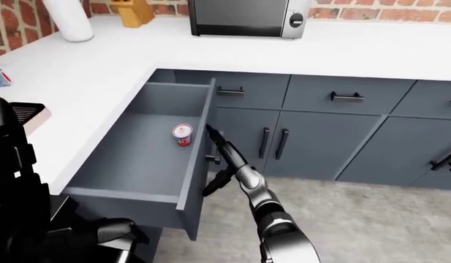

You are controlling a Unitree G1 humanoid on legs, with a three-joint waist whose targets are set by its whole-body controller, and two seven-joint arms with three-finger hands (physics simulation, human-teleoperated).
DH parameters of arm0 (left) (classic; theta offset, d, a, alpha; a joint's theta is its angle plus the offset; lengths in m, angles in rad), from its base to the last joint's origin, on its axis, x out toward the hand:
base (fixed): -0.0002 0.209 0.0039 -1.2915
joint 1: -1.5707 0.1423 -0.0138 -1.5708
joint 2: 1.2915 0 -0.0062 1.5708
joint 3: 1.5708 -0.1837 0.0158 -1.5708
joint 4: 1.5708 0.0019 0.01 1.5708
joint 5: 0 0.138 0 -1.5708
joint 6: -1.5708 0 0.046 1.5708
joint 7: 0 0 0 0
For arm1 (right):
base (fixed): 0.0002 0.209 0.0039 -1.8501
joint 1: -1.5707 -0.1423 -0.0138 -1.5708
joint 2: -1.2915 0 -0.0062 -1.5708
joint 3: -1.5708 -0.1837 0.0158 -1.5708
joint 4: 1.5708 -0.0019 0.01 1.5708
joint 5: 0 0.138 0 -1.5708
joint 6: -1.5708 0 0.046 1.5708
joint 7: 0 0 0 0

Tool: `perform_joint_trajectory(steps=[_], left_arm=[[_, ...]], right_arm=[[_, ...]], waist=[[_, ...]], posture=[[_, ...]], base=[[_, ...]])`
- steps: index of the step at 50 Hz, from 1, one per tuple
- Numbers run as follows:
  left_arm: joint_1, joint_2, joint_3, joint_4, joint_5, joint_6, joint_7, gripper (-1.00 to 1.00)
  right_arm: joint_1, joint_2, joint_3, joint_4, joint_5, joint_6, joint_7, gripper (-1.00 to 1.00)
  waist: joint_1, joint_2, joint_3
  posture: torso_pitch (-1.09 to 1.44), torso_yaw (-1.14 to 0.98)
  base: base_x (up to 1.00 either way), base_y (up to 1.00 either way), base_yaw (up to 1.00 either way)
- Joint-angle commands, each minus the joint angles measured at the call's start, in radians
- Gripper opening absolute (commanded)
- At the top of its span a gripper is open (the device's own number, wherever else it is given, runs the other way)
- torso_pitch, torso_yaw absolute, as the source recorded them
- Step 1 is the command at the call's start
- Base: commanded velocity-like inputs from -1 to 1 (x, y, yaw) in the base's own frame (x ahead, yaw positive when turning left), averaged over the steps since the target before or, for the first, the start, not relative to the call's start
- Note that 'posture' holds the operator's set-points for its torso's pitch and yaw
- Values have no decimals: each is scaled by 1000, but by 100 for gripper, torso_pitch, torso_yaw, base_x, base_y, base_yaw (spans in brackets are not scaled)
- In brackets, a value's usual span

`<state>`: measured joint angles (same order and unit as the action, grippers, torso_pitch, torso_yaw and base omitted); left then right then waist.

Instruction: Close the right drawer.

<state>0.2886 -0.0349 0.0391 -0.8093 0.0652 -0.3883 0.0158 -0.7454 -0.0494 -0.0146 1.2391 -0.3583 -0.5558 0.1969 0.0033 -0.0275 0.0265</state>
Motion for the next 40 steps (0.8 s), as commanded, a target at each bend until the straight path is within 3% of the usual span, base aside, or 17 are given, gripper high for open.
perform_joint_trajectory(steps=[1,40], left_arm=[[-7,1,-1,-40,-1,-13,2,100],[-7,0,6,-26,-10,-28,-4,100]], right_arm=[[-38,27,36,-39,-38,-66,60,100],[-41,118,81,-103,-75,-21,158,100]], waist=[[10,1,-19],[6,9,-13]], posture=[[0,0],[0,0]], base=[[0,0,0],[0,0,0]])
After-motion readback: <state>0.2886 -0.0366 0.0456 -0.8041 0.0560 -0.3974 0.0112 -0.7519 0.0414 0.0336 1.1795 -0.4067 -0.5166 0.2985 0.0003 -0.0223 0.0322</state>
